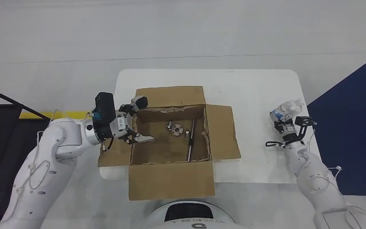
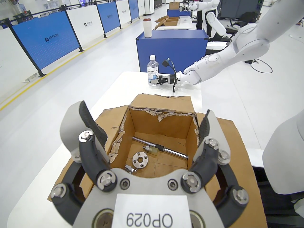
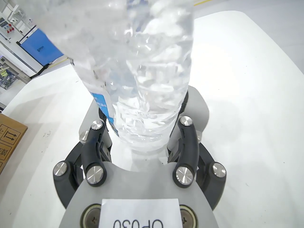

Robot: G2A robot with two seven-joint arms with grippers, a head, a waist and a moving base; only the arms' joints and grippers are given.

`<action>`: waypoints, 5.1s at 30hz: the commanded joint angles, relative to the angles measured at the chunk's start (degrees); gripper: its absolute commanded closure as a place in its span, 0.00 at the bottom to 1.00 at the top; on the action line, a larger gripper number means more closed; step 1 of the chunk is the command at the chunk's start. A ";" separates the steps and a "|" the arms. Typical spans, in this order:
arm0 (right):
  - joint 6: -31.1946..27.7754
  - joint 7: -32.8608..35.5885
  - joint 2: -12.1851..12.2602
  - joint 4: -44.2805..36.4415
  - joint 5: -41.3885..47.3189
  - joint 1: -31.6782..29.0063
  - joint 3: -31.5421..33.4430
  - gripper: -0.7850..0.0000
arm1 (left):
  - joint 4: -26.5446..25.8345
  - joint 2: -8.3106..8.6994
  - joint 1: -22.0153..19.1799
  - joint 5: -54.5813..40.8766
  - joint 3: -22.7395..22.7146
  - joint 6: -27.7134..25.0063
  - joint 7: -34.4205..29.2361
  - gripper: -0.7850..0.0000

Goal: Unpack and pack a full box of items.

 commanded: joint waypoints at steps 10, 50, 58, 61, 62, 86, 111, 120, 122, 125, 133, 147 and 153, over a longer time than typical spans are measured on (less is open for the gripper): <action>-1.60 -5.63 1.67 -4.44 -2.66 -5.30 4.03 0.00 | 0.00 0.00 0.00 0.00 0.00 0.00 0.00 0.00; -11.75 -13.76 7.41 -24.91 -5.82 -26.03 21.46 0.00 | 18.63 1.52 -2.14 -21.87 -4.41 0.00 -1.56 0.00; -16.63 -14.55 7.05 -26.48 -1.17 -25.43 21.59 0.00 | 42.75 -0.36 -15.79 -33.14 6.78 1.10 -9.69 0.00; -15.45 -12.40 7.01 -31.27 -4.30 -24.37 21.60 0.00 | 53.45 -2.39 -23.33 -38.24 12.91 3.03 -14.51 0.00; -15.09 -12.08 6.92 -34.06 -5.13 -24.14 21.38 0.00 | 56.84 -3.16 -25.53 -39.36 14.79 3.72 -15.84 0.00; -16.22 14.76 6.15 -65.80 -16.84 -16.74 10.26 0.00 | 58.69 -3.67 -26.97 -39.89 15.89 3.89 -16.48 0.00; -9.12 61.68 -0.28 -60.91 -8.50 8.80 -23.51 0.00 | 58.69 -3.67 -26.97 -39.89 15.89 3.89 -16.48 0.00; -5.00 73.57 -6.31 -46.70 -2.66 20.64 -37.42 0.10 | 58.69 -3.67 -26.97 -39.89 15.89 3.89 -16.48 0.00; -3.19 73.68 -7.55 -43.96 -3.19 21.93 -39.45 0.16 | 58.69 -3.67 -26.97 -39.89 15.89 3.89 -16.48 0.00; -2.22 73.36 -9.12 -40.43 -4.03 23.47 -41.83 0.29 | 58.69 -3.67 -26.97 -39.89 15.89 3.89 -16.48 0.00; -0.24 72.27 -11.66 -36.46 -5.79 24.94 -44.87 0.17 | 58.69 -3.67 -26.97 -39.89 15.89 3.89 -16.48 0.00; 7.97 78.06 -9.94 -50.37 -10.91 20.07 -41.40 0.11 | 58.69 -3.67 -26.97 -39.89 15.89 3.89 -16.48 0.00; 9.20 82.39 -7.70 -57.23 -12.08 15.83 -37.17 0.31 | 58.69 -3.67 -26.97 -39.89 15.89 3.89 -16.48 0.00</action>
